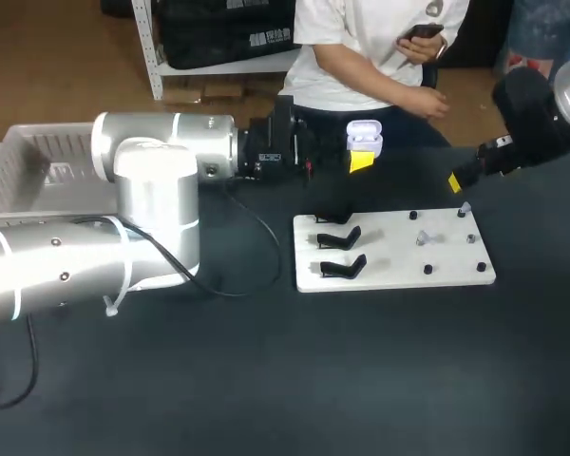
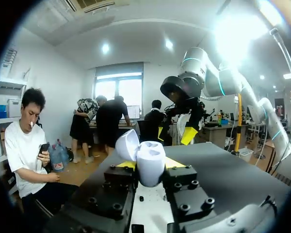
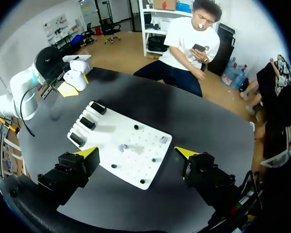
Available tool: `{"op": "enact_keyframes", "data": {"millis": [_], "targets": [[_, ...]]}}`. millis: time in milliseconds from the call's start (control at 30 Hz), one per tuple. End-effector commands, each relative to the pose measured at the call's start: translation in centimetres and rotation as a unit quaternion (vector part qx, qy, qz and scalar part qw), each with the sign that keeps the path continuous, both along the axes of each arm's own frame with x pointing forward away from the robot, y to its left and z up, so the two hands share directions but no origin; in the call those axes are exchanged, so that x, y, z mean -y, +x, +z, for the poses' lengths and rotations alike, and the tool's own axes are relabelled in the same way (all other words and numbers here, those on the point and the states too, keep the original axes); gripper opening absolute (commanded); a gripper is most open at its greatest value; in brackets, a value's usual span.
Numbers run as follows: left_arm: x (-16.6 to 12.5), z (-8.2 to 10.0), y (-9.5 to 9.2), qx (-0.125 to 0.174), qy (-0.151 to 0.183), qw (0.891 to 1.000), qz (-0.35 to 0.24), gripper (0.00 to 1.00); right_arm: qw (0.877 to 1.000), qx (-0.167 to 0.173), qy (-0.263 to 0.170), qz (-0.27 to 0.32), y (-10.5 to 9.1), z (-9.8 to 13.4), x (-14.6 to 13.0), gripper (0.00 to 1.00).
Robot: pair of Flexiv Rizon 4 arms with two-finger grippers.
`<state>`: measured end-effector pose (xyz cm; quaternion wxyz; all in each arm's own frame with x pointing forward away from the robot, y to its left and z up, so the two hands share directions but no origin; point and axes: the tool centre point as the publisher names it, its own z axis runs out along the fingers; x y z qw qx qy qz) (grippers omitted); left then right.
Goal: Pick up each earbud case from the left stands, insert the matching earbuds, close the lid, and place the case in the box.
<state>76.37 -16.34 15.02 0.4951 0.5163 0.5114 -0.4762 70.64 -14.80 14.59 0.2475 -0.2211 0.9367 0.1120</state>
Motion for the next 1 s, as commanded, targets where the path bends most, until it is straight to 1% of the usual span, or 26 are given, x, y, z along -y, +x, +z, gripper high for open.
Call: {"op": "enact_keyframes", "data": {"millis": [33, 100, 167, 333, 500, 667, 833, 1000], "targets": [[-0.1, 0.2, -1.6, 0.011, 0.005, 0.999, 0.044, 0.00, 0.998, 0.018, -0.047, -0.036, -0.2, -0.2, 0.4, 1.00], [-0.2, 0.0, -2.2, 0.006, 0.000, 0.999, 0.041, 0.00, 0.998, 0.015, -0.048, -0.039, -0.1, -0.4, 0.6, 1.00], [-0.4, -0.3, -2.7, -0.005, -0.011, 0.999, 0.031, 0.00, 0.997, 0.010, -0.057, -0.041, 0.1, -0.7, 0.7, 1.00], [-0.7, -0.6, -3.6, -0.009, -0.013, 0.999, 0.037, 0.00, 0.997, 0.005, -0.065, -0.041, 0.4, -1.1, 0.6, 1.00], [-0.8, -0.8, -3.9, -0.011, -0.002, 0.999, 0.034, 0.00, 0.996, 0.002, -0.077, -0.038, 0.5, -1.5, 0.4, 1.00], [-0.8, -0.8, -3.9, -0.011, -0.002, 0.999, 0.034, 0.00, 0.996, -0.005, -0.080, -0.042, 0.2, -1.9, 0.8, 1.00], [-0.8, -0.8, -3.9, -0.011, -0.002, 0.999, 0.034, 0.00, 0.992, -0.025, -0.114, -0.044, -0.1, -2.7, 1.0, 1.00], [-0.8, -0.8, -3.9, -0.011, -0.002, 0.999, 0.034, 0.00, 0.987, -0.037, -0.147, -0.048, 0.2, -4.1, 1.9, 1.00]]}}
